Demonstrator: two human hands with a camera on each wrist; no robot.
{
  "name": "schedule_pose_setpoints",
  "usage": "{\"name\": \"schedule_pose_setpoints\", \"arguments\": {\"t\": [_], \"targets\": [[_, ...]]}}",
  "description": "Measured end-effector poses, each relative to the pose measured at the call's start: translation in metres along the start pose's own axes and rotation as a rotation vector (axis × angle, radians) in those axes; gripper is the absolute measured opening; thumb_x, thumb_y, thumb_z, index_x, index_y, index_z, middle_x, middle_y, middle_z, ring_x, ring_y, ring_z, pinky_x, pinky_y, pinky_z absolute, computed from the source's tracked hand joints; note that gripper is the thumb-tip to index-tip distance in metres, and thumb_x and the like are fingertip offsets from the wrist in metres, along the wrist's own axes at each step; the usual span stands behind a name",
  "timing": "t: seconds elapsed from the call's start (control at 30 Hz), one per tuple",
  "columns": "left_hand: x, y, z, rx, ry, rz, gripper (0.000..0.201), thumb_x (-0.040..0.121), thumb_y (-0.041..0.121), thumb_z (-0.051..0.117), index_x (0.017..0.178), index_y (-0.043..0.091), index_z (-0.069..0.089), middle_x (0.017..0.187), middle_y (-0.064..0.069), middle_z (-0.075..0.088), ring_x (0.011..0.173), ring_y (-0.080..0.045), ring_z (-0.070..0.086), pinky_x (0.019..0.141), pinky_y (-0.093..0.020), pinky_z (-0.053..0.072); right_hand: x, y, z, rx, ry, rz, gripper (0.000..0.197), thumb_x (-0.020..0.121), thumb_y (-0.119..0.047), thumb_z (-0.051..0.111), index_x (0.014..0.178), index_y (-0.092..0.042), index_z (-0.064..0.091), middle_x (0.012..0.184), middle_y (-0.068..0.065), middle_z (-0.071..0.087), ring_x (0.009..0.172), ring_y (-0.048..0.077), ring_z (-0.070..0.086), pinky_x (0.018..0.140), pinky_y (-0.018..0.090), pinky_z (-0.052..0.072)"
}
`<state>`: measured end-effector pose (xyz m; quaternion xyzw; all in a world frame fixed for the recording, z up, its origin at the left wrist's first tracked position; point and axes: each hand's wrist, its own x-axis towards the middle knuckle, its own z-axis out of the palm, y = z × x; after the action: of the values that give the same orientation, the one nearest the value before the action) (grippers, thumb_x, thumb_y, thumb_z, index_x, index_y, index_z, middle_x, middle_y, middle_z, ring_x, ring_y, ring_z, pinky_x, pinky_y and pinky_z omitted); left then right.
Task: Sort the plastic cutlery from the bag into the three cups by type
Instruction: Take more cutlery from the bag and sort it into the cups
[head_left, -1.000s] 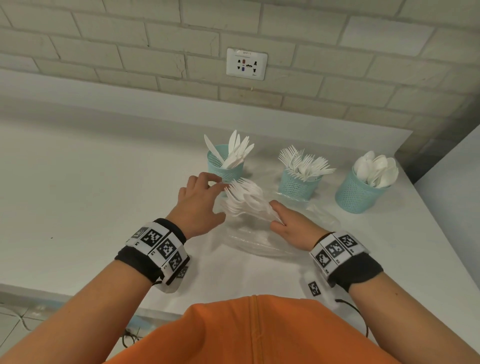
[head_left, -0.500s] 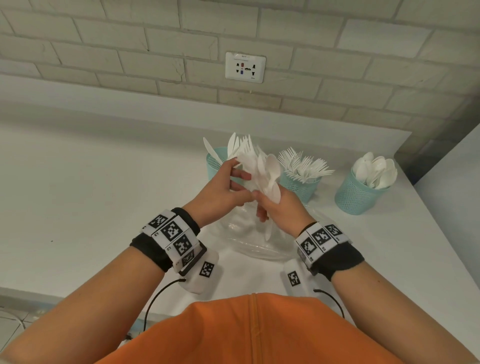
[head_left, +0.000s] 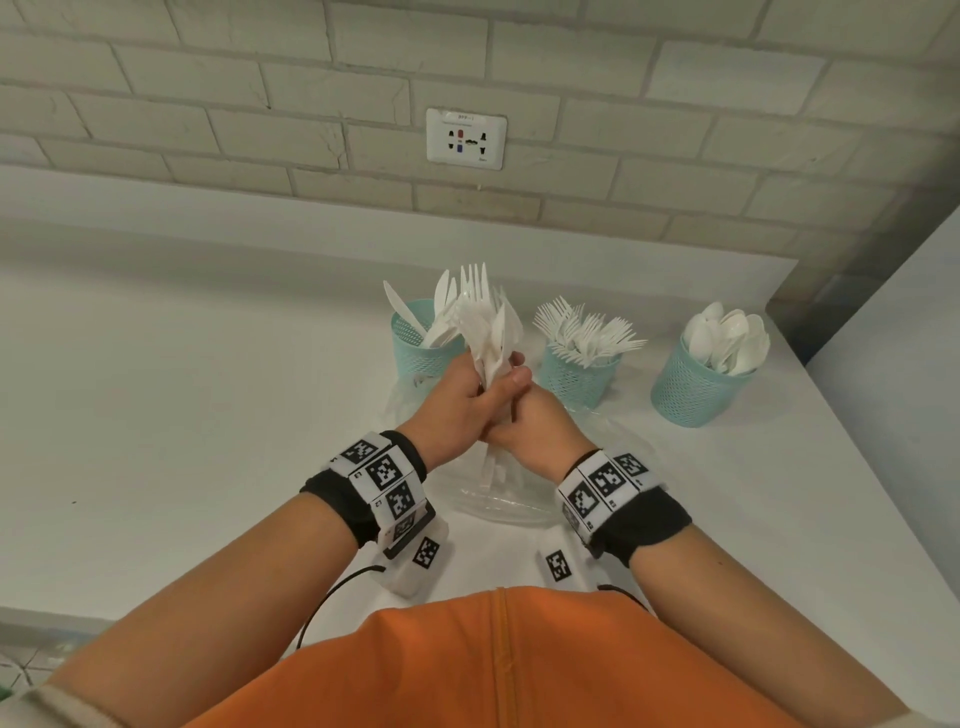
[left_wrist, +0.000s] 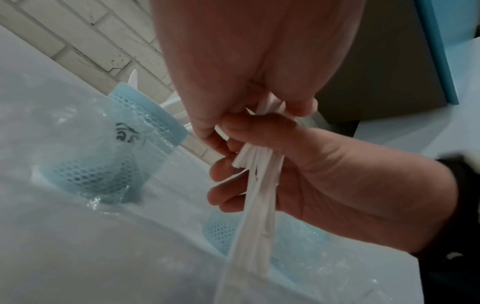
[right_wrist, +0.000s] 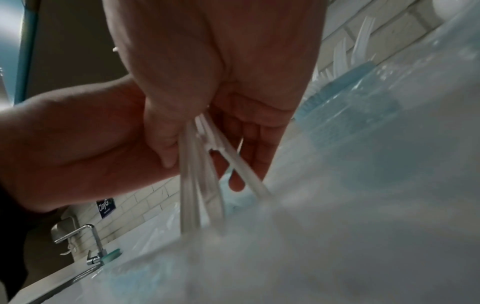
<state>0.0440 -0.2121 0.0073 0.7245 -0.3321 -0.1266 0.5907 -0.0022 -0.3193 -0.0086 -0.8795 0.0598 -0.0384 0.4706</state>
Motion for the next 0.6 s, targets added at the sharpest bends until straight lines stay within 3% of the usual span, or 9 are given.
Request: {"name": "schedule_pose_setpoints", "arguments": {"t": [0.07, 0.1, 0.17, 0.23, 0.37, 0.47, 0.53, 0.6], "targets": [[0.002, 0.0, -0.001, -0.043, 0.02, -0.002, 0.017, 0.097, 0.019, 0.047, 0.105, 0.007, 0.056, 0.084, 0.004, 0.058, 0.075, 0.009, 0.057, 0.075, -0.009, 0.045, -0.002, -0.001, -0.011, -0.038, -0.017, 0.008, 0.056, 0.076, -0.024, 0.073, 0.125, -0.02, 0.047, 0.104, -0.006, 0.063, 0.089, 0.005, 0.059, 0.081, 0.025, 0.048], [0.002, -0.002, -0.001, -0.061, 0.037, -0.004, 0.021, 0.098, 0.022, 0.046, 0.106, 0.005, 0.056, 0.086, -0.001, 0.059, 0.078, 0.001, 0.058, 0.076, -0.014, 0.047, -0.004, -0.003, -0.018, -0.086, -0.017, 0.023, 0.058, 0.075, -0.029, 0.075, 0.125, -0.02, 0.046, 0.105, -0.007, 0.059, 0.091, 0.004, 0.056, 0.082, 0.024, 0.046], [0.004, -0.006, -0.001, -0.047, 0.078, -0.009, 0.029, 0.098, 0.025, 0.044, 0.108, 0.0, 0.056, 0.09, -0.007, 0.059, 0.083, -0.012, 0.057, 0.077, -0.028, 0.047, -0.003, -0.007, -0.036, -0.173, -0.023, 0.062, 0.066, 0.073, -0.033, 0.075, 0.129, -0.02, 0.041, 0.112, -0.005, 0.052, 0.104, 0.01, 0.051, 0.091, 0.028, 0.044], [0.005, -0.012, -0.001, -0.053, 0.113, -0.031, 0.028, 0.098, 0.026, 0.044, 0.103, 0.003, 0.059, 0.091, -0.005, 0.062, 0.084, -0.015, 0.061, 0.079, -0.032, 0.049, -0.002, -0.016, -0.053, -0.196, -0.017, 0.07, 0.073, 0.074, -0.031, 0.074, 0.135, -0.023, 0.034, 0.119, -0.003, 0.047, 0.114, 0.014, 0.046, 0.099, 0.032, 0.042], [0.007, -0.02, 0.002, -0.031, 0.116, 0.016, 0.013, 0.095, 0.013, 0.044, 0.087, 0.012, 0.054, 0.072, 0.004, 0.055, 0.063, -0.006, 0.054, 0.066, -0.024, 0.047, 0.001, -0.04, -0.069, 0.006, -0.022, -0.04, 0.093, 0.072, -0.029, 0.079, 0.144, -0.029, 0.02, 0.133, -0.004, 0.042, 0.122, 0.012, 0.044, 0.102, 0.03, 0.041], [0.012, -0.023, 0.007, -0.024, 0.108, -0.003, 0.012, 0.094, 0.002, 0.042, 0.101, 0.008, 0.05, 0.07, 0.004, 0.052, 0.057, -0.003, 0.051, 0.058, -0.02, 0.046, 0.006, -0.054, -0.064, 0.117, -0.047, -0.127, 0.11, 0.062, -0.038, 0.085, 0.144, -0.041, 0.012, 0.14, -0.008, 0.038, 0.123, 0.008, 0.045, 0.09, 0.019, 0.046], [0.012, -0.022, 0.01, -0.023, 0.111, -0.029, 0.019, 0.095, -0.001, 0.042, 0.112, 0.004, 0.049, 0.075, 0.004, 0.054, 0.056, 0.003, 0.052, 0.056, -0.014, 0.046, 0.011, -0.055, -0.056, 0.09, -0.012, -0.188, 0.106, 0.062, -0.035, 0.086, 0.142, -0.043, 0.016, 0.139, -0.007, 0.037, 0.122, 0.009, 0.046, 0.091, 0.021, 0.048], [0.011, -0.024, 0.012, 0.01, 0.091, -0.018, 0.021, 0.095, -0.001, 0.043, 0.116, 0.001, 0.047, 0.077, 0.004, 0.054, 0.057, 0.005, 0.054, 0.059, -0.014, 0.046, 0.016, -0.051, -0.047, 0.027, 0.083, -0.249, 0.086, 0.071, -0.03, 0.08, 0.14, -0.036, 0.028, 0.138, -0.007, 0.039, 0.123, 0.008, 0.043, 0.101, 0.025, 0.039]]}}
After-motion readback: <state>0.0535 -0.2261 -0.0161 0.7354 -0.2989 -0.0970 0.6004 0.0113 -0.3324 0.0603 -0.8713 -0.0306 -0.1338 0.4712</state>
